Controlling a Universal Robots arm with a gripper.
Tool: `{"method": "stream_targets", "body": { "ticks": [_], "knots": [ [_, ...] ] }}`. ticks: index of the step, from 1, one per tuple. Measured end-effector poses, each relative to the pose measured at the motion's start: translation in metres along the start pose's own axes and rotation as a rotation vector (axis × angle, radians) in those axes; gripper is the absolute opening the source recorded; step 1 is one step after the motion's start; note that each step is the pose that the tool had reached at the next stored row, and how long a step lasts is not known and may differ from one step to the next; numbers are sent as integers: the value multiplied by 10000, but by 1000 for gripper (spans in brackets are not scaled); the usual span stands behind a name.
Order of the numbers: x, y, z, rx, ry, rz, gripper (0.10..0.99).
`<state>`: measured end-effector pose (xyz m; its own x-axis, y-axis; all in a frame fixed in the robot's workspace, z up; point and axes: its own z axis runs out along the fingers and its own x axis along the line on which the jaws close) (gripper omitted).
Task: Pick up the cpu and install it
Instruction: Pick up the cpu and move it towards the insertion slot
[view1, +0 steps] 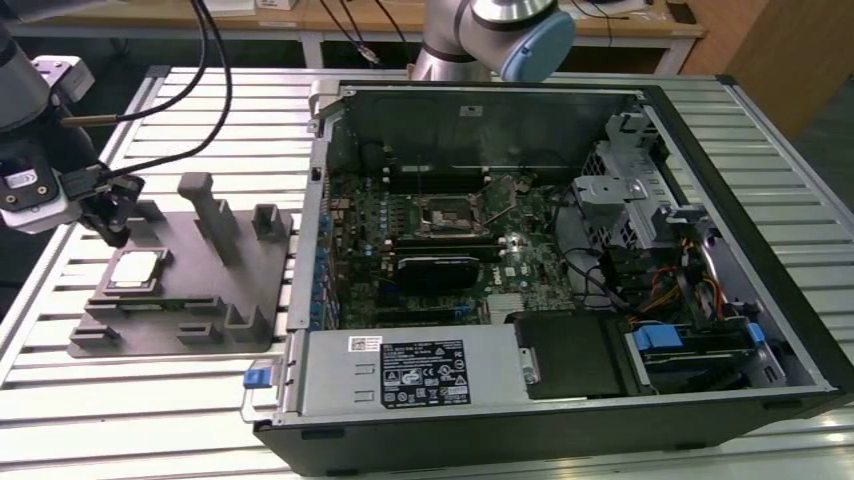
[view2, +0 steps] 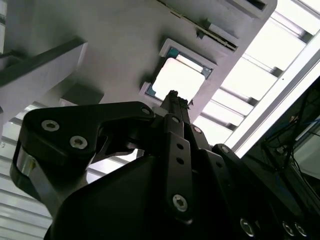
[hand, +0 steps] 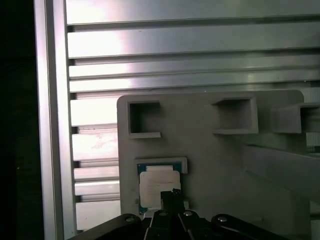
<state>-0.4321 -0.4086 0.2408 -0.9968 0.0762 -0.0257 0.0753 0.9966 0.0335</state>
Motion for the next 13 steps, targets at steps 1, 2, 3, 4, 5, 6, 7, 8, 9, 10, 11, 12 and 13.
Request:
{"method": "stream_targets", "body": {
  "ticks": [1,2,3,4,5,6,7,8,9,10,11,12,13],
  "knots": [
    [2,-7,16,0,-1,0,106],
    [3,-16,31,0,-1,0,106],
    [3,-25,49,-2,-2,0,106],
    [4,-33,65,0,0,0,106],
    [4,-41,82,1,2,1,106],
    [3,-49,102,0,1,0,106],
    [4,-55,121,-1,-1,0,106],
    [5,-59,138,-1,0,1,106],
    [7,-62,156,-1,0,1,106],
    [8,-64,174,-1,0,2,106],
    [9,-67,191,0,1,1,106],
    [11,-69,210,0,1,1,106],
    [13,-71,229,0,1,1,106]
  ]
}}
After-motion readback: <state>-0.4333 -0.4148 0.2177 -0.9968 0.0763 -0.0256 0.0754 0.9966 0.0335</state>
